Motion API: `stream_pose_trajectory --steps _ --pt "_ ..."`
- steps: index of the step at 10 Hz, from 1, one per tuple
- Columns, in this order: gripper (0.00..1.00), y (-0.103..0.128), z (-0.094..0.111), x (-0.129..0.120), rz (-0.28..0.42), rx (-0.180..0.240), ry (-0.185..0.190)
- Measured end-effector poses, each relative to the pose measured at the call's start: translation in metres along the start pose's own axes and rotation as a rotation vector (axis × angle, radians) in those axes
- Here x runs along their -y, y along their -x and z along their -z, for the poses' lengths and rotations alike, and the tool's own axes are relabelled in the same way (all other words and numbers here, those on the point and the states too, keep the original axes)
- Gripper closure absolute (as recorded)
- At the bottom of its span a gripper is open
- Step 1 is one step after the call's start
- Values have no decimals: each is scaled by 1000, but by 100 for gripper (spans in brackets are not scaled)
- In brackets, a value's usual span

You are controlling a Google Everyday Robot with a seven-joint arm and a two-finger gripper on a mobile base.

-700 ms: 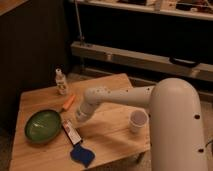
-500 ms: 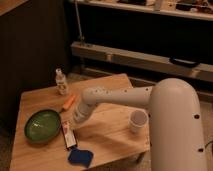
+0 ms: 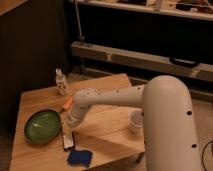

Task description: Push the eraser across the table

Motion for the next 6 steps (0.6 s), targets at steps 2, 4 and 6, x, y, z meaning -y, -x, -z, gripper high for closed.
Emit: stream_pose_trajectory --steps 2,4,6 --pt "93 2 7 3 -15 16 -13" --pt "93 7 28 21 -50 51 -35" --pt "93 8 52 51 -106 79 -60"
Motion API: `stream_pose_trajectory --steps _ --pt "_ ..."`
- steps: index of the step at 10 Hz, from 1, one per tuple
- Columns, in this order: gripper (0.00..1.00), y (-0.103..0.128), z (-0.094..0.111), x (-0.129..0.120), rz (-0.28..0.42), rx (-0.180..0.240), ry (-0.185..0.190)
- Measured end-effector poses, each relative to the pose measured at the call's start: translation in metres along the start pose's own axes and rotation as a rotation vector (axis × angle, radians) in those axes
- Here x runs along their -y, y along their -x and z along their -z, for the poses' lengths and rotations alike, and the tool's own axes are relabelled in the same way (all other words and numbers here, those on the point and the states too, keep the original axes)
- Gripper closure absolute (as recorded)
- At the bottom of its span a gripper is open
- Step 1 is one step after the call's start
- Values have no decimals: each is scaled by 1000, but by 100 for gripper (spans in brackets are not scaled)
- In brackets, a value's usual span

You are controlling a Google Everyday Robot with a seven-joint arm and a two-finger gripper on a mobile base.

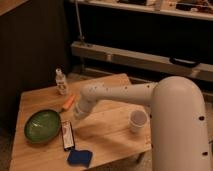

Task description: Push the eraser across the table

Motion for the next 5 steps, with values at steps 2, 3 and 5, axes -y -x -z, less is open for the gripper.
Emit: stream_pose_trajectory --steps 2,3,5 --pt "93 -2 9 21 -38 4 -11" --pt "93 -2 8 22 -41 3 -11" --pt "93 -9 -2 13 -41 -7 -7"
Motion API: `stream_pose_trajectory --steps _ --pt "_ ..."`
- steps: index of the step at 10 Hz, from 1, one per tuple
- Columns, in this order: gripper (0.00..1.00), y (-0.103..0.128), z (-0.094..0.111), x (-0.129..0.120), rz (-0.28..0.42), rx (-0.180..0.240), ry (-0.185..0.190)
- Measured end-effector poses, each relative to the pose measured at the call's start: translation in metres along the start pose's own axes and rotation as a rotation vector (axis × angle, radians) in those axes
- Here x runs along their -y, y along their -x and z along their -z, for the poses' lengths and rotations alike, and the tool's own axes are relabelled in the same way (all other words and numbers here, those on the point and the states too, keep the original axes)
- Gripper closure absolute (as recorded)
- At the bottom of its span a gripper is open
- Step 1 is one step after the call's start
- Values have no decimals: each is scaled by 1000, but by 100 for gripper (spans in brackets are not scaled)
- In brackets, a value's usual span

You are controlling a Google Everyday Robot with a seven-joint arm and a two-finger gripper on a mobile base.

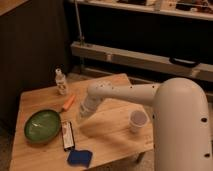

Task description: Push the eraser across the table

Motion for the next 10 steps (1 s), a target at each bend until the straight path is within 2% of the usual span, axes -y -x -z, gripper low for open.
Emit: stream_pose_trajectory --steps 3,10 --pt "93 -16 -20 -27 1 -18 20" --pt "93 -23 -38 -32 -27 -44 42"
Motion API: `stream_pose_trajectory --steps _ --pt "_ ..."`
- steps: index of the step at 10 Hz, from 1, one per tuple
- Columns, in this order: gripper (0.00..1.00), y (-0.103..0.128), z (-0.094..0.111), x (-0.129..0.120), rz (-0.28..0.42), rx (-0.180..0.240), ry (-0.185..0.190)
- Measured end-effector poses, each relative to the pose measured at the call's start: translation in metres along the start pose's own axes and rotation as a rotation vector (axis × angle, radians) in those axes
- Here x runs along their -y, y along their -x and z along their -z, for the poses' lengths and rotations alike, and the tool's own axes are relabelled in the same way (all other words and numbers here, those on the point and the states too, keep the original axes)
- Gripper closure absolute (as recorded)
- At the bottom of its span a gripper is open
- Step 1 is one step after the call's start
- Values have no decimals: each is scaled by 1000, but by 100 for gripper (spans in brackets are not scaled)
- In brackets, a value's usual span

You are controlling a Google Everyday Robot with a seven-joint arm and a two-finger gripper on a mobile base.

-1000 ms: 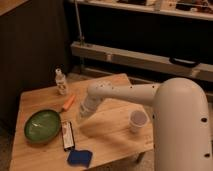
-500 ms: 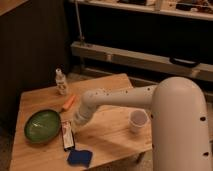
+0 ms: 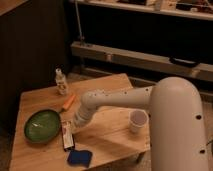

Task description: Push the eraser across the table

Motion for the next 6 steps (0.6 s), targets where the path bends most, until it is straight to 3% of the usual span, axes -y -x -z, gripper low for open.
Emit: stream_pose_trajectory --steps 6 --pt "93 4 -10 -15 31 -16 19"
